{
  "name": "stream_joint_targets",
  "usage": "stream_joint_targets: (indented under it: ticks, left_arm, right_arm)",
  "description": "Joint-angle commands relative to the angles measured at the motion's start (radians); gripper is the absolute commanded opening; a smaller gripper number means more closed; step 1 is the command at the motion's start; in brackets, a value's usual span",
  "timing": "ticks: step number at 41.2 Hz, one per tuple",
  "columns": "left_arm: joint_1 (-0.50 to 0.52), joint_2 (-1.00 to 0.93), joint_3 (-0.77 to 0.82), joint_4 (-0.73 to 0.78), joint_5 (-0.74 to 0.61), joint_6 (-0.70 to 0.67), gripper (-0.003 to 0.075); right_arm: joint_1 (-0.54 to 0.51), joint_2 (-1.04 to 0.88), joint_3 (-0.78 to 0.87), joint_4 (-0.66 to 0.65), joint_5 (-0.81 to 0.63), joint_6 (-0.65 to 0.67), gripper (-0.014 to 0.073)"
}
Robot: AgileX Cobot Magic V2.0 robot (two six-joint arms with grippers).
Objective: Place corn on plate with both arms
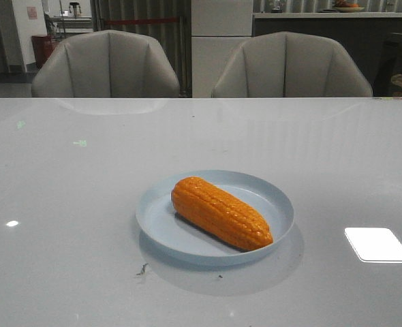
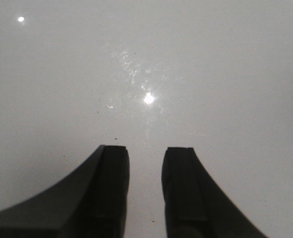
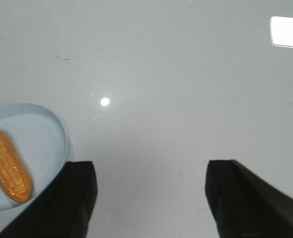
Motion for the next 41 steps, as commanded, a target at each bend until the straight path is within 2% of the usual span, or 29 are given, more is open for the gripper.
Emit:
stream_joint_targets:
  ticks: [1,9,16,19,22,23,41]
  left_arm:
    - [0.0,-0.004,-0.029,-0.003,-0.062,-0.011,0.026]
    - [0.0,-0.004,-0.029,-0.029,-0.062,-0.011,0.026]
    - [0.0,-0.004,-0.029,-0.051,-0.062,-0.011,0.0253]
    - [0.0,-0.004,-0.029,-0.051,-0.064,-0.011,0.0195]
    - [0.0,-0.004,-0.029,-0.051,-0.069,-0.011,0.0097]
    - [0.0,-0.004,-0.029,-0.053,-0.071,-0.011,0.009]
    - [0.0,-0.004,-0.029,-0.053,-0.071,-0.011,0.0103]
  right_arm:
    - [-0.051,-0.117,0.087,-0.005,-0.089,0.0,0.057]
    - [-0.058,-0.233,0.236,-0.005,-0.074,0.0,0.057]
    - [-0.058,-0.238,0.261,-0.005,-0.075,0.0,0.057]
    - [-0.058,-0.238,0.261,-0.005,-0.084,0.0,0.057]
    - [-0.058,-0.238,0.261,-0.005,-0.081,0.0,0.057]
    - [-0.058,-0.238,0.261,-0.005,-0.08,0.0,0.057]
    - [-0.058,-0.238,0.261,-0.005,-0.079,0.0,0.057]
